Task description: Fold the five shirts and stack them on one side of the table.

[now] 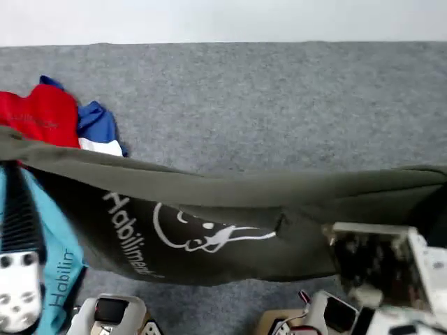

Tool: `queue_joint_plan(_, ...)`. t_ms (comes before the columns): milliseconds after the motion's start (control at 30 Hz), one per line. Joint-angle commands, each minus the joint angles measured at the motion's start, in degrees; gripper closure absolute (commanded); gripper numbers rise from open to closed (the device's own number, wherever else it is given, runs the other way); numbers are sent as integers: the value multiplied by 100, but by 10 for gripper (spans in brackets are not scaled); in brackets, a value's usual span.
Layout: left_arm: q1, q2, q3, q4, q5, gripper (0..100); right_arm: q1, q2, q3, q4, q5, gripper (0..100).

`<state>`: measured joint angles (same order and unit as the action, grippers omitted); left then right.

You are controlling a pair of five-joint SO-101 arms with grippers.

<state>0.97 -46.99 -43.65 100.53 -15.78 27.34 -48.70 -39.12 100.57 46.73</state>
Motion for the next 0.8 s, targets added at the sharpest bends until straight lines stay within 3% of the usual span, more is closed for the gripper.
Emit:
queue_joint_plan(0,-26,-510,1499,-9,-281,998,101,40,448,189,79,988)
queue_joint_plan(267,-53,-870,4189,-466,-527,998,-92,66,2224,13,53,988)
queue_joint_plan(600,-35,-862,8013,-3868,-527,998,-215,66,5257,-2185,44,988)
queue_joint_plan(767,-70,-466,9165,-5415,-730,998,-646,75,6523,-3407,53,988)
